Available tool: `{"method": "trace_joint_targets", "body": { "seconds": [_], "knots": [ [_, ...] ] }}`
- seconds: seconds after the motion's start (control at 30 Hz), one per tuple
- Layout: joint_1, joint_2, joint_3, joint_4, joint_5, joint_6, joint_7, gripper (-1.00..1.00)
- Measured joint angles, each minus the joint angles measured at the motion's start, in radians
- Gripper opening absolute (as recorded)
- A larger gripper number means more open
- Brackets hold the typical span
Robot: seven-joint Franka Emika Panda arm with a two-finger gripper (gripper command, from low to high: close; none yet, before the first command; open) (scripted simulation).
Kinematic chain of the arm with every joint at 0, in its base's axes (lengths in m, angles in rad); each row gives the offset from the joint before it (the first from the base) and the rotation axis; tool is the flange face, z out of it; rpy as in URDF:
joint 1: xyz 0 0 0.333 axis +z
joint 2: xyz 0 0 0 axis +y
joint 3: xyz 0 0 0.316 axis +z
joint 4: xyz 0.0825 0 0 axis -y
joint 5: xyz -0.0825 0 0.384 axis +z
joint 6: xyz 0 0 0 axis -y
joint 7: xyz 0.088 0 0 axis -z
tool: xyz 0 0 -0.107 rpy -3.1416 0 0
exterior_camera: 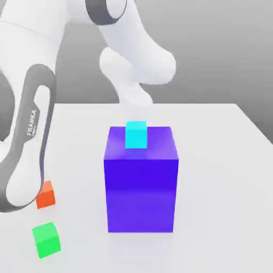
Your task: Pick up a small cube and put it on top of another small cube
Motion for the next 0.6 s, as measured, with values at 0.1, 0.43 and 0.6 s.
{"method": "trace_joint_targets", "body": {
  "seconds": [0.1,0.43,0.6],
  "knots": [
    [0.013,-0.088,-0.017,-0.022,-0.016,-0.066,0.011,-1.00],
    [0.122,-0.403,-0.037,-0.350,-0.040,-0.048,0.212,-1.00],
    [0.168,-0.515,-0.043,-0.508,-0.108,0.001,0.354,-1.00]
  ]
}}
